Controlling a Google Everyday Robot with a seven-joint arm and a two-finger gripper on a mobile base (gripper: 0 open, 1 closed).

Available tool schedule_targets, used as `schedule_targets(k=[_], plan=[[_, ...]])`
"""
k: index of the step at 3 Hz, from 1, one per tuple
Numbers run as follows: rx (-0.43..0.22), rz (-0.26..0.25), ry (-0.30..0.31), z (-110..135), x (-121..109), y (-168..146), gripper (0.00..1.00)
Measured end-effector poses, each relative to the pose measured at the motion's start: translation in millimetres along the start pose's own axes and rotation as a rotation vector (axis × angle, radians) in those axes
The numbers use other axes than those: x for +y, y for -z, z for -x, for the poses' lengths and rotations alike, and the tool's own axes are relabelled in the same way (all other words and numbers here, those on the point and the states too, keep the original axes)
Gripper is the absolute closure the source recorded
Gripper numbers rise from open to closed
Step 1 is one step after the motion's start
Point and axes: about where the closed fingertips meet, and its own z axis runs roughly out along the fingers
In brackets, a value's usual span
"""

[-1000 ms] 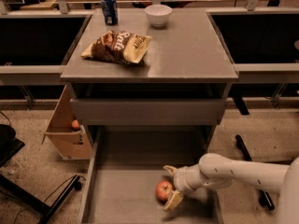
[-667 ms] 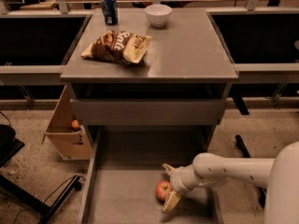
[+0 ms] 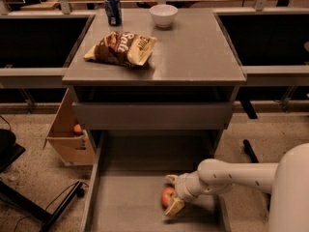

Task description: Pick apple from middle drawer and place on counter

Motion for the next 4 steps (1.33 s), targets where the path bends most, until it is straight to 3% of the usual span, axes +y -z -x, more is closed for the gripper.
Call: schedule_targets(k=[2, 3, 4], plan=[[0.0, 0.0, 0.0, 0, 0, 0, 0.66], [-0.042, 0.013, 0.029, 12, 0, 24, 0.88], [-0.058, 0.047, 0.036, 28, 5, 86, 1.0]])
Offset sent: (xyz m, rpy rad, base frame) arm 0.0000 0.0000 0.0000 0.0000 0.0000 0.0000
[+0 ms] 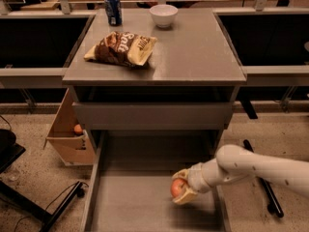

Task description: Pick apple from middle drawer and place on counter

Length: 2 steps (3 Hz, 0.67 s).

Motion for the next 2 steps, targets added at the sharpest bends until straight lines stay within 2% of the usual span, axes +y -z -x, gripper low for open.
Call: schedule_targets(k=[1, 2], plan=[[0.023, -0.058, 0.008, 47, -33, 108, 1.0], [0.038, -0.164, 0.016, 112, -77, 230, 1.0]])
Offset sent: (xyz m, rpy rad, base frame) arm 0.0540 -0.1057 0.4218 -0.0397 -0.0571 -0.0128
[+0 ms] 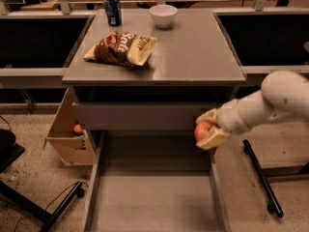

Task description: Pick apple from middle drawer and place on counter

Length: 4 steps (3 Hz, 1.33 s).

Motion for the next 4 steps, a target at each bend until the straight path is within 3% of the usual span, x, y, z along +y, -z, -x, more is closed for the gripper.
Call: schedule_targets(k=[1, 2, 3, 4], plan=[[0.009, -0.057, -0.022, 50, -34, 96, 1.0], [0.012, -0.052, -0.074, 86, -52, 155, 1.0], [-0.014, -0.055, -0.149, 110, -87, 175, 1.0], [-0.059, -0.11, -0.203, 136, -132, 180, 1.0]])
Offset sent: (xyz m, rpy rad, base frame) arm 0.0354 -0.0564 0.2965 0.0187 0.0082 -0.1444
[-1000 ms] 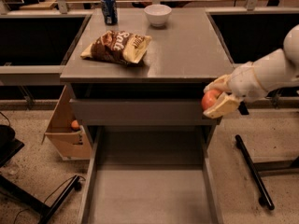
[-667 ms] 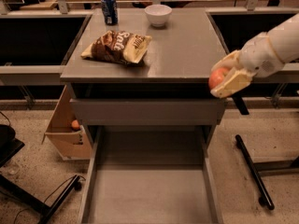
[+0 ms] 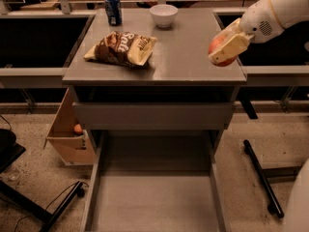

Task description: Pick apple from middle drawer and place on counter

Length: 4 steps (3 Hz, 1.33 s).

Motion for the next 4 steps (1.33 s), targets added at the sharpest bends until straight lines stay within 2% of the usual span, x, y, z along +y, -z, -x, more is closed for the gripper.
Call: schedule_targets(k=[1, 2, 3, 4], plan=[[-0.007, -0.074, -0.064, 33, -43, -37, 1.0], [0.003, -0.095, -0.097, 43, -66, -75, 1.0], [0.035, -0.09, -0.146, 36, -89, -124, 1.0], [0.131, -0.08, -0.192, 14, -103, -175, 1.0]])
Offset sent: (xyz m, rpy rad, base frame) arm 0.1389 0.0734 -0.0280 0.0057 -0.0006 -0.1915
